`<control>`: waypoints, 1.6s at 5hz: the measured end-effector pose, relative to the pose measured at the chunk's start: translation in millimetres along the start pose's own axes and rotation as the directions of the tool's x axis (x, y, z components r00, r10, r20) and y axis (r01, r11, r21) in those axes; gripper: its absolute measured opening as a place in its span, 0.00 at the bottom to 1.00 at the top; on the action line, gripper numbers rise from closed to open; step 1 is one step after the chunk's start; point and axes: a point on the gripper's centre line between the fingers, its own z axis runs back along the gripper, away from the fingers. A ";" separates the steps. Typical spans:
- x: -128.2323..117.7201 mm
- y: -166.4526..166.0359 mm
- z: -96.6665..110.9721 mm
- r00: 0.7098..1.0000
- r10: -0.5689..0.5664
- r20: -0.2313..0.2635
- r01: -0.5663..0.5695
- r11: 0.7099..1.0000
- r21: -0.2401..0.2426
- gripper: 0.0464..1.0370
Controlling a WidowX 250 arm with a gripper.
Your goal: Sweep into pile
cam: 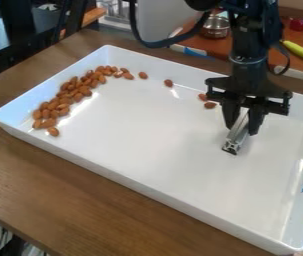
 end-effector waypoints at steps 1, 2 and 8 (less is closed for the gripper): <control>2.0 26.8 0.1 0.999 0.030 -0.028 -0.030 1.000 0.008 0.32; 7.1 62.2 0.8 0.997 0.071 -0.031 -0.070 0.997 0.024 0.32; -4.9 221.2 23.4 0.977 0.208 -0.045 -0.208 0.978 -0.011 0.32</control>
